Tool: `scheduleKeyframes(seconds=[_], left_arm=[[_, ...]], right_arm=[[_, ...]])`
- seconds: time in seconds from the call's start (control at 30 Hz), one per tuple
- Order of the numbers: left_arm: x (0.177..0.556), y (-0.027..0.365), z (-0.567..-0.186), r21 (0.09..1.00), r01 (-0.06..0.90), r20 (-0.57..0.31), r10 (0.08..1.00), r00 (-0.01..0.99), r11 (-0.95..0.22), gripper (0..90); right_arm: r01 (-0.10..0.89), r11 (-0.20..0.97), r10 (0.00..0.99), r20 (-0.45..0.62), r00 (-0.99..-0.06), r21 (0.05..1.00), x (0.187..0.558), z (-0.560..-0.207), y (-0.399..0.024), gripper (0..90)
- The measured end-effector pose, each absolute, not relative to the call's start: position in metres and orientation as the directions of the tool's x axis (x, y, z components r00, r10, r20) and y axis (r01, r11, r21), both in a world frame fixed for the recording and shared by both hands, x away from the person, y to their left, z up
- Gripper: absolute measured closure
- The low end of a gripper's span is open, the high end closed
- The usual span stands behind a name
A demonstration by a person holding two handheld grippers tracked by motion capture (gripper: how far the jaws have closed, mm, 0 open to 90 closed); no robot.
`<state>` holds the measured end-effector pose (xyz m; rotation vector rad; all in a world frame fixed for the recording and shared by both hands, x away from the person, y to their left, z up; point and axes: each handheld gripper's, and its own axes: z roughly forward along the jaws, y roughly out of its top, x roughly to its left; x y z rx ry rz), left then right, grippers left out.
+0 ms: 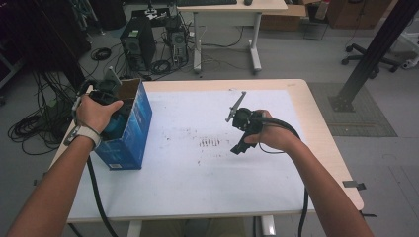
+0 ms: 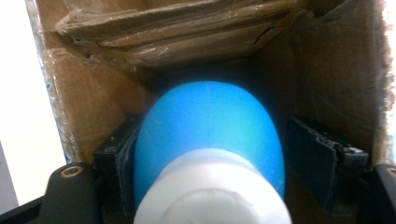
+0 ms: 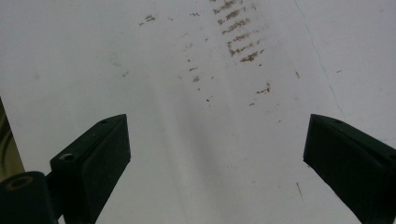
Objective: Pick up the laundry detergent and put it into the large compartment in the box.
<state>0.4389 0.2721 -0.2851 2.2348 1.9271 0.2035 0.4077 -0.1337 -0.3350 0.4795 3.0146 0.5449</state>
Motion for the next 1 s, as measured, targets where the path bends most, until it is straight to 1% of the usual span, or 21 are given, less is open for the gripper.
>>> scheduleKeyframes(seconds=[0.37,0.53,0.63,0.7,1.0], left_arm=[[0.437,0.274,-0.28,0.231,0.963,-0.028,0.988,0.151,-0.141,23.0],[0.436,0.271,-0.271,0.251,0.955,0.003,0.987,0.159,-0.155,22.7],[0.436,0.271,-0.27,0.245,0.957,0.006,0.987,0.161,-0.157,22.3],[0.436,0.27,-0.27,0.245,0.957,0.013,0.987,0.159,-0.157,19.2],[0.434,0.27,-0.267,0.254,0.954,0.007,0.987,0.163,-0.159,16.3]], right_arm=[[0.286,0.891,0.302,0.011,-0.953,0.352,0.408,-0.334,-0.133,7.5],[0.284,0.891,0.3,0.01,-0.954,0.353,0.407,-0.334,-0.133,7.4],[0.284,0.89,0.301,0.008,-0.954,0.357,0.407,-0.334,-0.132,7.4],[0.281,0.89,0.299,0.007,-0.954,0.358,0.407,-0.333,-0.132,7.5],[0.283,0.889,0.301,0.005,-0.953,0.361,0.405,-0.332,-0.133,7.4]])
